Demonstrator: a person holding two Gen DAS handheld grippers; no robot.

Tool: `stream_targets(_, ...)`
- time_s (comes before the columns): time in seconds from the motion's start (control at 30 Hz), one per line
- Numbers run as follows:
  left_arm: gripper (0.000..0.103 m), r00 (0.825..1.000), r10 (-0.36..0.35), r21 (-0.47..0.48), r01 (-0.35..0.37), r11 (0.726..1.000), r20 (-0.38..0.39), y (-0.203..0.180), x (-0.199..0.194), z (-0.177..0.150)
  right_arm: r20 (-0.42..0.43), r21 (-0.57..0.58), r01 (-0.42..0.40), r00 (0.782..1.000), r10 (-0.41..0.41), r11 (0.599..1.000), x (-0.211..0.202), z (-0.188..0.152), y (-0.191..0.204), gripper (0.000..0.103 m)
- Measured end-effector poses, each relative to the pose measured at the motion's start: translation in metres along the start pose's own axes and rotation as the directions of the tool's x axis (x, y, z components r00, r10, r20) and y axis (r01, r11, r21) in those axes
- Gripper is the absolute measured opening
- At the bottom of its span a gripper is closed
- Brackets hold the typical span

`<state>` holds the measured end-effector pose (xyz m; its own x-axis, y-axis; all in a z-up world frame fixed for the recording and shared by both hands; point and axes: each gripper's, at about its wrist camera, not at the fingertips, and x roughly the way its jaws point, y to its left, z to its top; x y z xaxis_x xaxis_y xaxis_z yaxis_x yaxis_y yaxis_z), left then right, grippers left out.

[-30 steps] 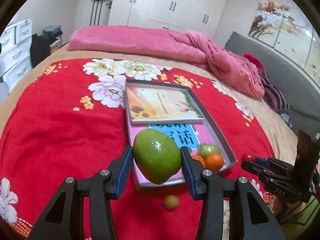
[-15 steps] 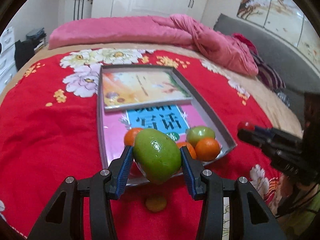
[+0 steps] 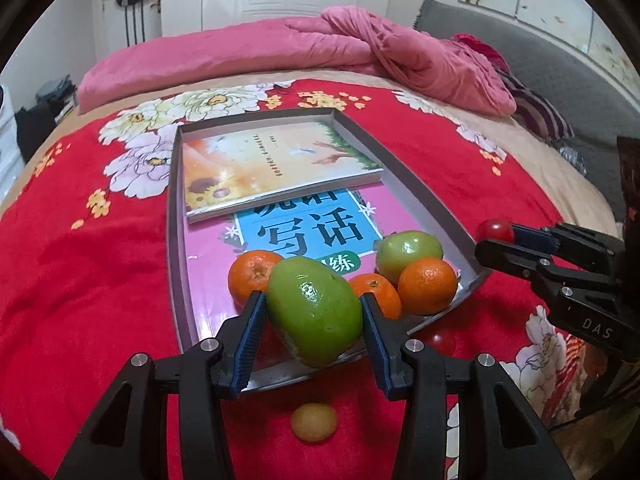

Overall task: Organize fruits
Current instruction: 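Lift the green fruit over the tray with the left gripper while the right gripper carries the cherry tomato, then lower the green fruit into the tray with left while right releases the cherry tomato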

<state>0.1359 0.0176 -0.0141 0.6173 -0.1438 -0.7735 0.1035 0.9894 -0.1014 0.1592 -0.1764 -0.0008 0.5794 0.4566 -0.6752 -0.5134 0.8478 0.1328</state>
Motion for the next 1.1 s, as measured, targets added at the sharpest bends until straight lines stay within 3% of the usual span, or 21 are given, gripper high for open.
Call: stream_targets(1.1, 0.049, 1.000, -0.021, -0.009, 0.021, 1.000, -0.007, 0.003, 0.003, 0.002, -0.097, -0.053, 0.037, 0.994, -0.042, 0.998, 0.026, -0.009, 0.008, 0.030)
